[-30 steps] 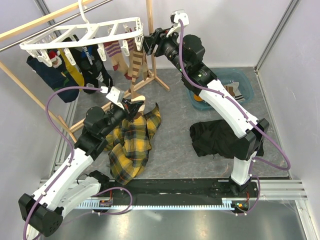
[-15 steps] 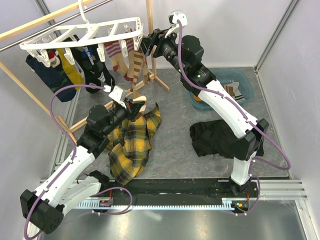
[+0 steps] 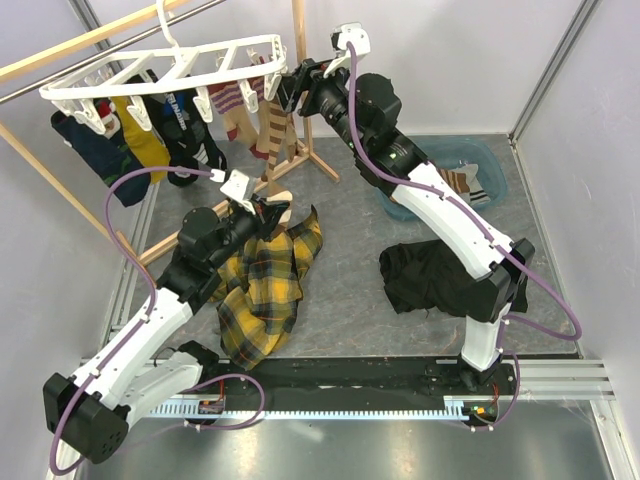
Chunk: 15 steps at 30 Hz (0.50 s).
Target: Remove the socks clipped to the hanger
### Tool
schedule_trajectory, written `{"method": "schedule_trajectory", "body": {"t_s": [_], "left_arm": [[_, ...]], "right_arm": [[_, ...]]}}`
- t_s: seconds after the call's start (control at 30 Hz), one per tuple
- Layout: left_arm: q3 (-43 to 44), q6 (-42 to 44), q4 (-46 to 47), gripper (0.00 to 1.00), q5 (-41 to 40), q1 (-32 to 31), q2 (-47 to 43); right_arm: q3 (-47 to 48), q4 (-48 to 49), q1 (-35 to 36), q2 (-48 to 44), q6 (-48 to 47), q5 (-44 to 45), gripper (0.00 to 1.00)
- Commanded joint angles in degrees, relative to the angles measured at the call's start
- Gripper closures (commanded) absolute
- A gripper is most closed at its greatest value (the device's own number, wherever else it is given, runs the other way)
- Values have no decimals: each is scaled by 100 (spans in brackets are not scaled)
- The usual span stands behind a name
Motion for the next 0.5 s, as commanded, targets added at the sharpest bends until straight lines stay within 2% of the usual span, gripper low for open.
{"method": "schedule_trajectory", "body": {"t_s": [0.0,0.37,0.47], "left_arm": [[98,120,219,98,-119,8,63],[55,111,289,98,-49,17,46],[55,102,307,98,22,17,46]], "right_arm": [[307,81,158,53,-238,215,34],[641,2,272,325,-440,777,39],[790,19,438,422,-747,1040,41]]}}
